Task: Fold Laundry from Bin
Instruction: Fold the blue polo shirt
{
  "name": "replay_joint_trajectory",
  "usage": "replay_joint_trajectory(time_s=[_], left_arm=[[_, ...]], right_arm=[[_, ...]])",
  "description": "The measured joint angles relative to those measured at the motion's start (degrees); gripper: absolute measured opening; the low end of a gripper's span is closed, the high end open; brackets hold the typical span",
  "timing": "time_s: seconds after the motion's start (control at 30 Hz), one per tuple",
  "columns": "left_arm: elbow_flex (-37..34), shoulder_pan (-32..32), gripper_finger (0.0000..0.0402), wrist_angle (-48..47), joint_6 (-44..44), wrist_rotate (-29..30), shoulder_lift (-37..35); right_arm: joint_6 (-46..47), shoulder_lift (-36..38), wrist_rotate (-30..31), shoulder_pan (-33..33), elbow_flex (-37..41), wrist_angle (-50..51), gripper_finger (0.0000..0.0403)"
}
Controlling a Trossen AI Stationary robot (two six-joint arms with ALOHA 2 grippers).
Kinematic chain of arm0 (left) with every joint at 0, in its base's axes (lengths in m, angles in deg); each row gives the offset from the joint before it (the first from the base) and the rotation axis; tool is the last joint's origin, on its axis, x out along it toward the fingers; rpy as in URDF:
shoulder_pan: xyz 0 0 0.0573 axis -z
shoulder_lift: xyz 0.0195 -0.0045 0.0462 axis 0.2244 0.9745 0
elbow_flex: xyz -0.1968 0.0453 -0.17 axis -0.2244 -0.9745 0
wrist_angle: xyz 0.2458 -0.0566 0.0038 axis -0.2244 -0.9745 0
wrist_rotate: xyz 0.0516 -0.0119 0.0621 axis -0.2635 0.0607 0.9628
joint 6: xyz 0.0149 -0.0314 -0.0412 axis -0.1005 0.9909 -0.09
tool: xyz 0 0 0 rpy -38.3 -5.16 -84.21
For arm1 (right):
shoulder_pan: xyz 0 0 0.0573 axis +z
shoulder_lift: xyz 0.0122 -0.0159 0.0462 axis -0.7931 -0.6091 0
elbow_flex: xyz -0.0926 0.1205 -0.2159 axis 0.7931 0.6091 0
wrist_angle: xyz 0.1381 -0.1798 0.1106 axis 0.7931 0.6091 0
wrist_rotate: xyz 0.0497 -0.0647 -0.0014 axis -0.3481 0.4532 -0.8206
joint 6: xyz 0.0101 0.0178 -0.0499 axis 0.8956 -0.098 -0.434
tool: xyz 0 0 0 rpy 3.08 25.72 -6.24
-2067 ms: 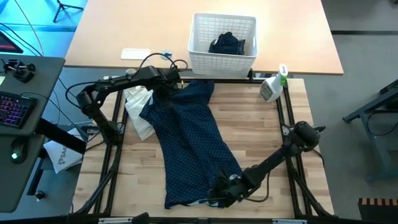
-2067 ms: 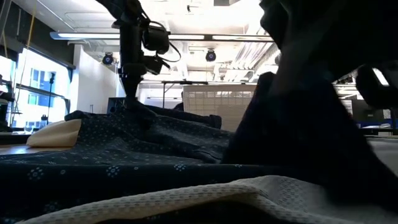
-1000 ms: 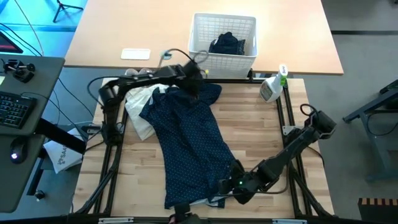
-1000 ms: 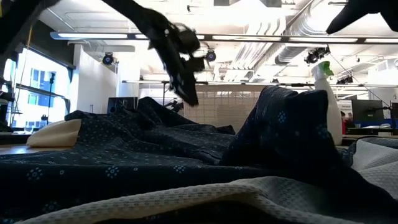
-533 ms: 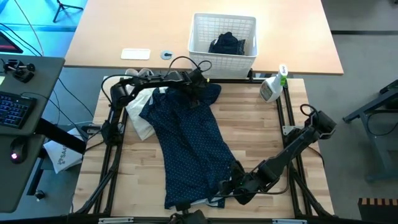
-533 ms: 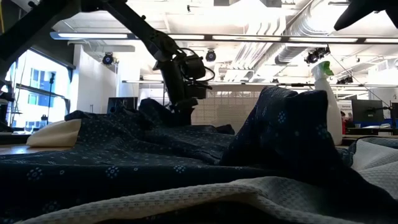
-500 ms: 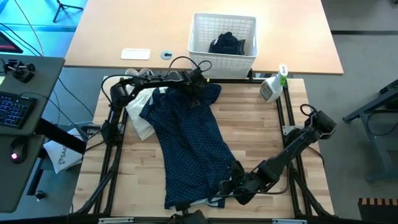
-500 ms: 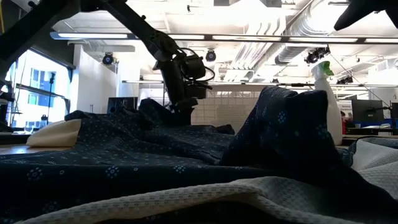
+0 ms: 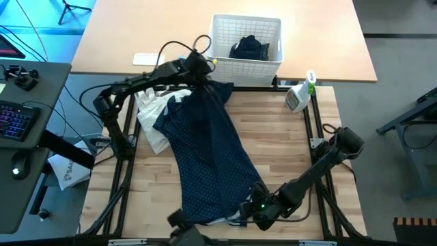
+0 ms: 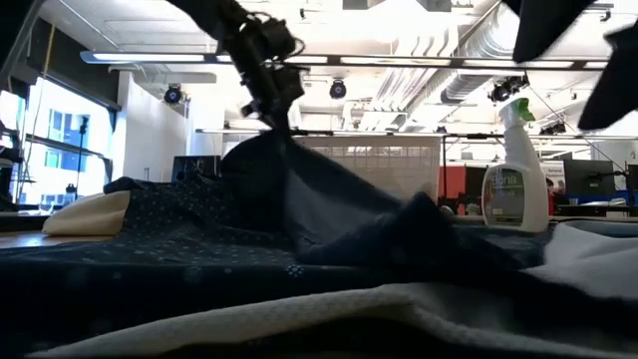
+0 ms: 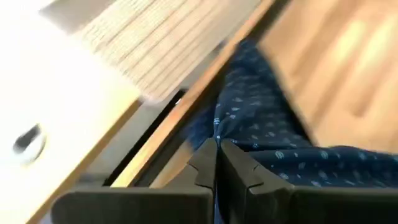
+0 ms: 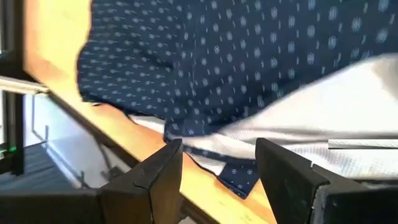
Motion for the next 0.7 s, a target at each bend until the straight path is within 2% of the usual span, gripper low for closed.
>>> replay_joint_trajectory(time_s=[0.33,0.4,0.53,0.63,0.7], left_arm=[[-10.1,-5.5,0.0,2.8,1.9,1.1,-0.4],[-10.8,-5.7,0.0,2.4,1.8,0.9,-0.4],[-10.9,-5.3,0.0,1.1,0.2,0.9,-0.4],[-10.9,-5.1,0.0,1.4,0.1,0.9,-0.4],[-10.9,-5.1,0.0,1.9,0.1,0.7,-0.4]], right_arm=[[-0.7,-4.3,-1.1,-1.7,0.0,-3.7,0.0198],[-0.7,-3.2,1.2,-1.0,0.0,-3.6,0.0192],[2.2,0.0,8.5,-0.2,-0.4,-0.1,0.0164],[7.5,0.2,8.8,-2.3,0.9,4.9,0.0133],[8.6,0.1,8.3,-4.6,4.7,1.3,0.0108]])
